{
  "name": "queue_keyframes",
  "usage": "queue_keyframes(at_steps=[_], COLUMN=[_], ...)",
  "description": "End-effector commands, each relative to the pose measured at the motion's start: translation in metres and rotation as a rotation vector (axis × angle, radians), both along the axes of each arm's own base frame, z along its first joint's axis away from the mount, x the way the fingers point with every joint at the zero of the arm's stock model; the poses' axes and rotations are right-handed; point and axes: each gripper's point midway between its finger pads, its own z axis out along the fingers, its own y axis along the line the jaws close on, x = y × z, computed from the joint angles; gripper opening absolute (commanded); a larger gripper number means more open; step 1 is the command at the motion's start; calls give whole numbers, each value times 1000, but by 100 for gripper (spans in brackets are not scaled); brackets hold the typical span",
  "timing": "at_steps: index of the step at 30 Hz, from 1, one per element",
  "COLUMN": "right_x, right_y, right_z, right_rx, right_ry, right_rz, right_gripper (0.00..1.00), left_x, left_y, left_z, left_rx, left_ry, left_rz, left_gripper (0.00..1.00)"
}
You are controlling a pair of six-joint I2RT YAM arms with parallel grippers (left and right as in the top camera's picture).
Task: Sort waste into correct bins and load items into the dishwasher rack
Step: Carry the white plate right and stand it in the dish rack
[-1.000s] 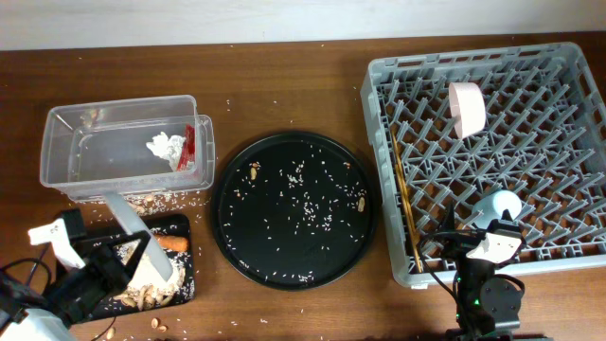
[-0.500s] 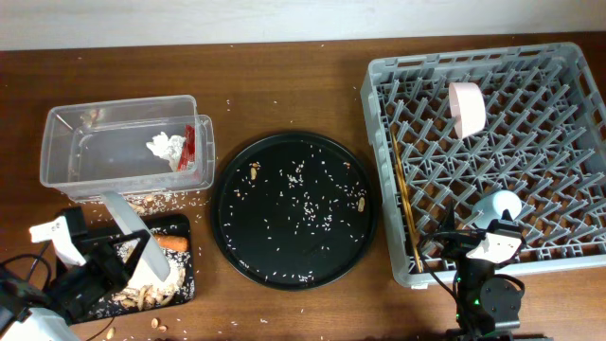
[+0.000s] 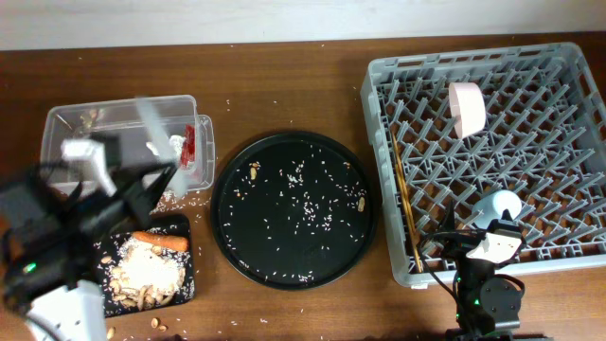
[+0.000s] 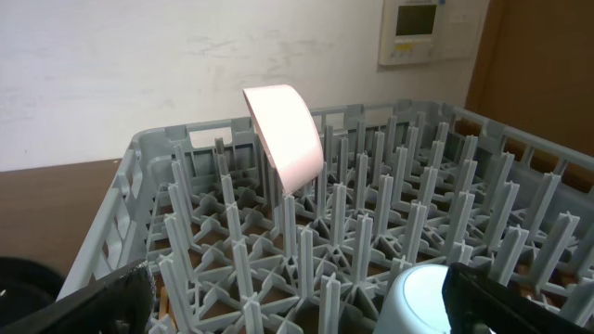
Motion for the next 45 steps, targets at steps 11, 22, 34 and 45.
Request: queue_keyframes(at_steps=[11, 22, 34, 45], right_x=[0, 0, 0, 0], right_y=[-2, -2, -2, -2], right_z=[-3, -3, -3, -3], right_rx=[6, 6, 6, 6], right_ry=[2, 2, 2, 2], right_rz=[-8, -8, -8, -8], right_gripper=[98, 98, 98, 98], left_x=[67, 77, 89, 92], left_y=[-256, -337, -347, -292], left_z=[8, -16, -71, -73], left_rx=[-426, -574, -499, -195], left_ry=[45, 113, 335, 262], left_rz=[-484, -530, -369, -249], left_gripper=[0, 0, 51, 99])
